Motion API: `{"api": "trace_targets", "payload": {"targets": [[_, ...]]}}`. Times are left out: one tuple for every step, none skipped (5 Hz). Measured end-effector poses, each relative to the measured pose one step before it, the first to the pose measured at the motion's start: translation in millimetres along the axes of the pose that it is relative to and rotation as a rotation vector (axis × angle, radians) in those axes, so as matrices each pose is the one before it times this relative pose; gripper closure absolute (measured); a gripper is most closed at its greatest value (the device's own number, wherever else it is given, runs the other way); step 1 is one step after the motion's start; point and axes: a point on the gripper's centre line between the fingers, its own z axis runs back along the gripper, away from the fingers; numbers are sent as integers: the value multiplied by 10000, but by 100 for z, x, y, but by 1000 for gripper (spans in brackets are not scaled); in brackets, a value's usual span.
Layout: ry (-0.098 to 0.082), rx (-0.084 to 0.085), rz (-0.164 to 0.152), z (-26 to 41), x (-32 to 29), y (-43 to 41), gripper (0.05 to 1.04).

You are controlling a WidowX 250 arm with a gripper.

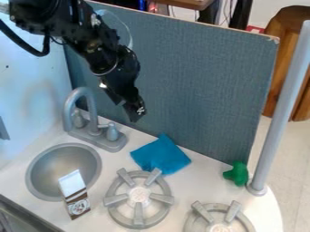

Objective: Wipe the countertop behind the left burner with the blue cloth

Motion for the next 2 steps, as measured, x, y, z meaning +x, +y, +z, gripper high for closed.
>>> {"api": "trace_targets", "payload": {"targets": [[200, -118, 7, -641, -441, -200, 74], [706, -97, 766, -3383, 324, 1191, 75]]}}
